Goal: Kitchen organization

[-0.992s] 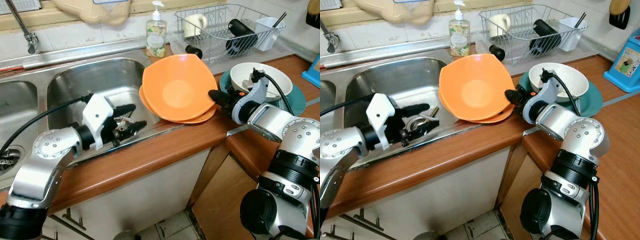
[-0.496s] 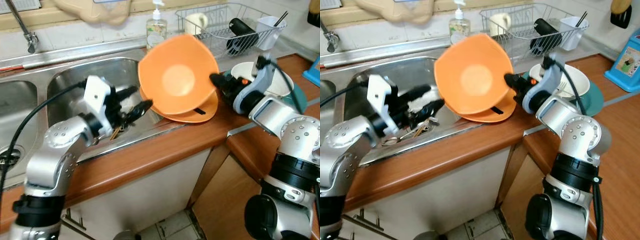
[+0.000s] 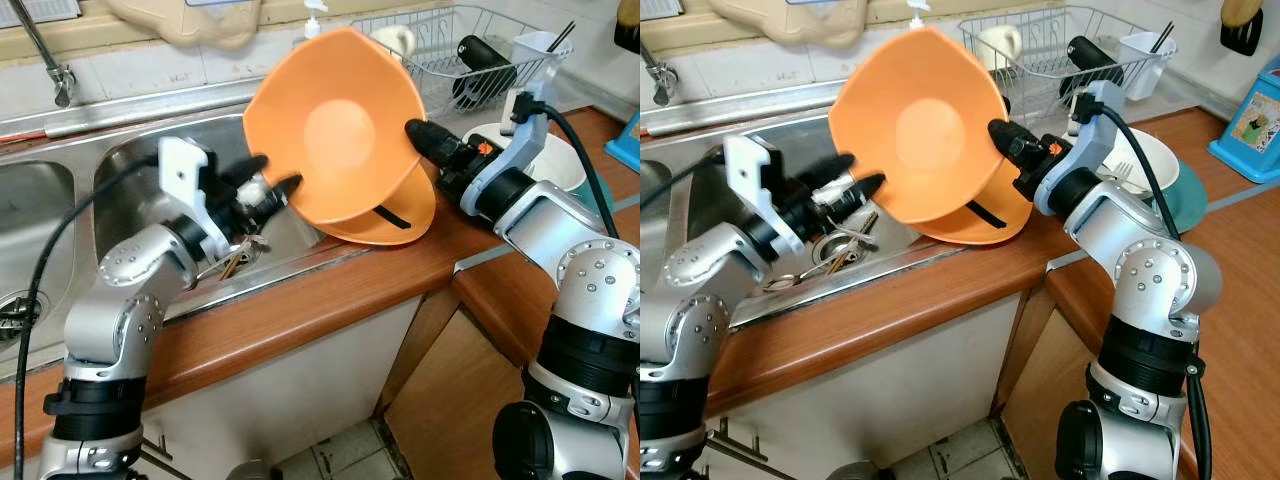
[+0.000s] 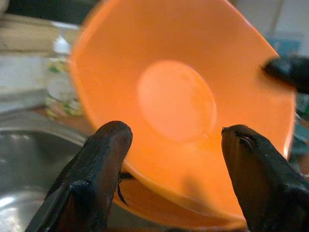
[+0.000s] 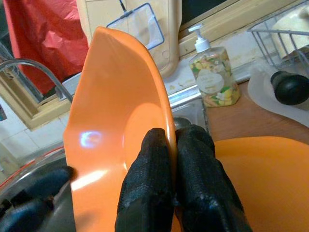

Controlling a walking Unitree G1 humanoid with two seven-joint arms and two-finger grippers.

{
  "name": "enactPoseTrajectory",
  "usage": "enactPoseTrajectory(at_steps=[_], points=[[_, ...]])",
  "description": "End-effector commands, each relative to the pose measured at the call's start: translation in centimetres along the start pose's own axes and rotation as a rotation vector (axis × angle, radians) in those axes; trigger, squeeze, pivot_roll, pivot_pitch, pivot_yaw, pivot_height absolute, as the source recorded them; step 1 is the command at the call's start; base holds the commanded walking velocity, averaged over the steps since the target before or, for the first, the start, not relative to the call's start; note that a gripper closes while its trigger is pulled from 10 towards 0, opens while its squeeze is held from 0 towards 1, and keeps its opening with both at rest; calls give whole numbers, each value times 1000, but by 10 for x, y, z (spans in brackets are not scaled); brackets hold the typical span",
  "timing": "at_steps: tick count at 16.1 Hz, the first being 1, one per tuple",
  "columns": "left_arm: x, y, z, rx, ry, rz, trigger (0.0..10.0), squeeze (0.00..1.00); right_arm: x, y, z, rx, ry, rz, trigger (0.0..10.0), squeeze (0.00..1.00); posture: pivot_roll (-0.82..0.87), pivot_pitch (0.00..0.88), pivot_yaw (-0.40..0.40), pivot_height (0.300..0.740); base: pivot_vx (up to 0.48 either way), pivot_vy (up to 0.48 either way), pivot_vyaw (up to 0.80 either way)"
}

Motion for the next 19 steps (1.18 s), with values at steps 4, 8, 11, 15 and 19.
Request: enactPoseTrajectory(at_steps=[4,8,11,15,19], points=[[-17,-1,14,69,15,95,10000,0,-9,-6,13,74,-25,38,0,0,-62,0,53,740,0,0,0],[-15,2,10,74,0,92,10000,0,-18,-7,15,88,-25,77,0,0,-73,0,60,740,0,0,0],[-8,4,5,71,-57,52,10000,0,-30,-9,13,85,-14,144,0,0,-75,0,63,740,0,0,0],[-11,4,3,106,-176,77,5961,0,-42,-10,2,48,14,205,0,0,-76,0,64,740,0,0,0],[-13,0,1,120,-215,91,0,0,-43,-11,-2,39,32,215,0,0,-70,0,56,740,0,0,0]])
Point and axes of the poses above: a point about 5 cm out from each wrist's last joint towards the gripper, its own y axis pointing out of the wrist towards the gripper, its own z axis along the axis of the wrist's last joint, x = y × z, the point moved 5 cm from there along y, pointing out of the wrist towards the gripper, and after that the axes turned 6 degrees about y, right-handed, at the moved point
